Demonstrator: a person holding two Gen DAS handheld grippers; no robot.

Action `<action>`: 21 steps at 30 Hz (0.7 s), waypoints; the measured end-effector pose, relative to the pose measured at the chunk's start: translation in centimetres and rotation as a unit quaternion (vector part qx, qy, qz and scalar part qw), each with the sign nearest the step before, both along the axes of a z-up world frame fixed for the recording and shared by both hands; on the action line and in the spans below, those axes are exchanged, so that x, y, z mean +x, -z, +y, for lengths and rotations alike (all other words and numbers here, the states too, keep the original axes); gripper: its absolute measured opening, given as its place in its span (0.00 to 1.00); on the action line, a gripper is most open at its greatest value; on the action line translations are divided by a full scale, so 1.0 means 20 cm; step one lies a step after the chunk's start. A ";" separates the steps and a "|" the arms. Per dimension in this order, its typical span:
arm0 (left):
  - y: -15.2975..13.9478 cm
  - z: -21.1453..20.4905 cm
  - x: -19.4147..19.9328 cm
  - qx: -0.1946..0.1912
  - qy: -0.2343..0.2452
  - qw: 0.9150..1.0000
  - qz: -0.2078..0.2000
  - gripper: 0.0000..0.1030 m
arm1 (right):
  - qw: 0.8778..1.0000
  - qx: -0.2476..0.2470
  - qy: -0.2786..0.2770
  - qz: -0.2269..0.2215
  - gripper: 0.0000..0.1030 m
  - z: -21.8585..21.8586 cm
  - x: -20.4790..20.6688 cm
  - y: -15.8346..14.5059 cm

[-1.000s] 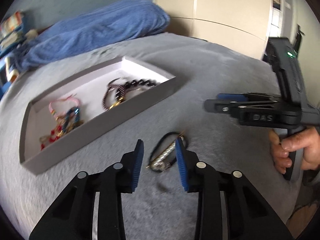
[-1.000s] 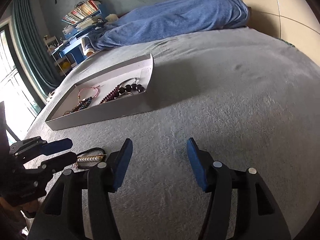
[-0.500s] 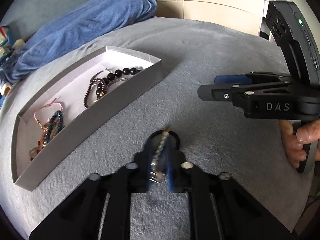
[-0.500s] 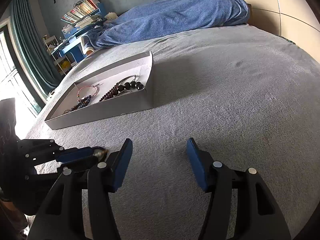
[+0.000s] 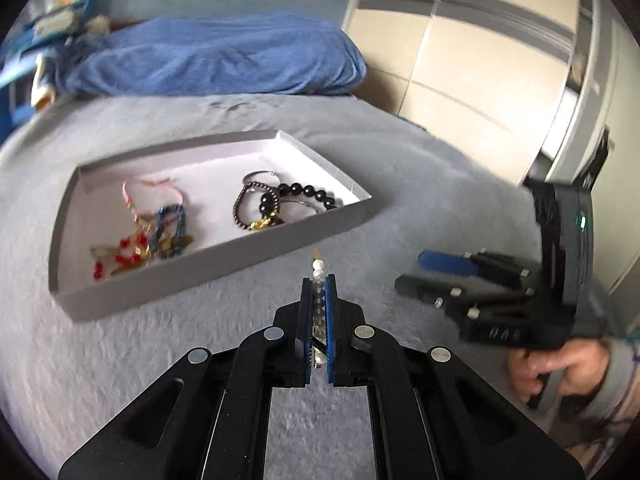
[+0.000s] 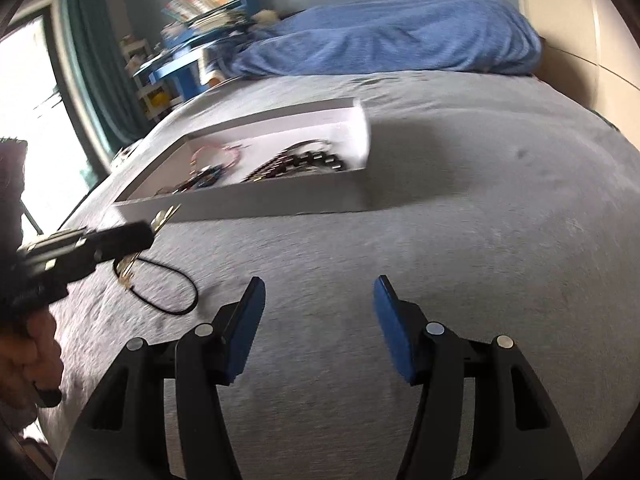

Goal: Organize jewelry
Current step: 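Grasp the black hair tie with the right gripper while the left lifts the pearl clip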

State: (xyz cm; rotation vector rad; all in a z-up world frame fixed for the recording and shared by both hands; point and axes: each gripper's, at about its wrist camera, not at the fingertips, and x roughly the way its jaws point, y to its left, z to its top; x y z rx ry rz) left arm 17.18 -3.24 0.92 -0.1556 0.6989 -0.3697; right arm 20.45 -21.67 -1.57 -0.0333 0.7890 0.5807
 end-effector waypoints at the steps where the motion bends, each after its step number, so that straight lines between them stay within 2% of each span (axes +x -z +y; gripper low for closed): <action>1: 0.01 0.02 -0.01 -0.009 -0.007 1.000 0.005 0.06 | 1.000 -0.002 -0.010 0.001 0.55 0.03 -0.01 0.00; 7: 0.06 0.08 -0.01 -0.045 -0.019 0.998 0.028 0.06 | 0.999 -0.006 -0.040 0.010 0.55 0.14 -0.06 0.00; 15: 0.07 0.03 0.01 -0.015 -0.018 0.999 0.023 0.06 | 0.997 -0.007 -0.073 0.032 0.55 0.24 -0.06 0.02; 21: 0.05 0.07 0.00 0.007 -0.035 0.999 0.014 0.06 | 0.995 -0.024 -0.097 0.030 0.52 0.34 -0.08 0.02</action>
